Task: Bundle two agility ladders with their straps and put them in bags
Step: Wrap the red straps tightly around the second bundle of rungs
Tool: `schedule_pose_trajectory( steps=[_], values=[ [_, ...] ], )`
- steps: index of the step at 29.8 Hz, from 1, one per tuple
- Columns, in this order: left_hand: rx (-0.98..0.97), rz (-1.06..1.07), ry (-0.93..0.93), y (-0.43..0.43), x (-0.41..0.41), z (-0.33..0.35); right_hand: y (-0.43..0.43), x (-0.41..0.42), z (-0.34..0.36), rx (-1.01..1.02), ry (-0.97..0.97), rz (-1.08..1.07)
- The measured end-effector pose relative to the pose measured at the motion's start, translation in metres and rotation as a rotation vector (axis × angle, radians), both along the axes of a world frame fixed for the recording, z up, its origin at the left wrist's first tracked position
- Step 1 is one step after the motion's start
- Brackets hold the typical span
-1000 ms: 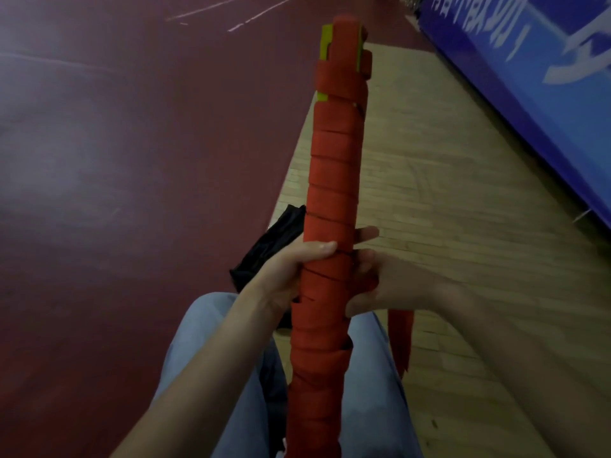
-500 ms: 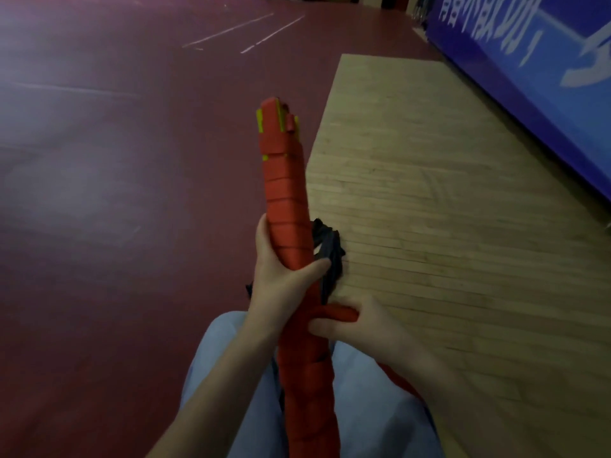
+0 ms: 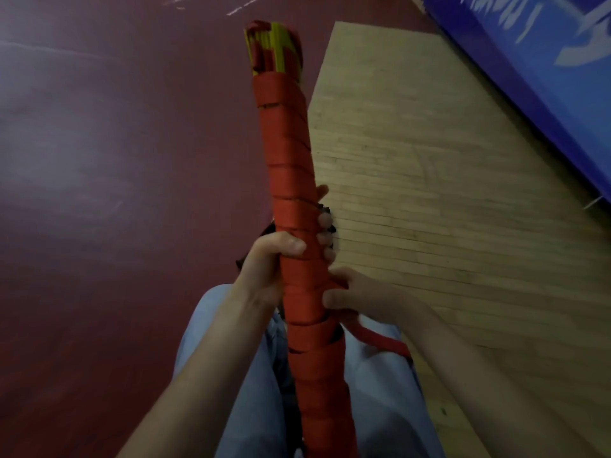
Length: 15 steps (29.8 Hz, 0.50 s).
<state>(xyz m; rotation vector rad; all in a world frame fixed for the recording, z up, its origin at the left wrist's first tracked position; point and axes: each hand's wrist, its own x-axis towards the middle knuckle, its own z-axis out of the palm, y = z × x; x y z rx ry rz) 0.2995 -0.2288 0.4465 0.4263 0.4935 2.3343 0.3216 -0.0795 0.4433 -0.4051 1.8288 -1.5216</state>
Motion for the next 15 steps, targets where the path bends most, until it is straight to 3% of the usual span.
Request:
schedule_pose_trajectory(
  steps=[4,6,9,12,15],
  values=[
    [-0.647,0.447,0.004,0.005,0.009,0.003,0.000,0.007,-0.010,0.034,0.023,-0.249],
    [-0.872,0.582,0.033,0.011,0.016,-0.001,-0.001,0.010,-0.012,0.193,0.155,-0.352],
    [-0.957,0.683,-0.038,0.022,0.024,-0.015,-0.002,0.021,-0.005,0.496,0.431,-0.292],
    [-0.950,0.632,-0.107,0.021,0.019,-0.016,0.008,0.020,0.008,0.508,0.503,-0.171],
    [-0.716,0.415,-0.065,0.017,0.017,-0.012,0.019,0.009,0.020,0.392,0.461,-0.131]
  ],
)
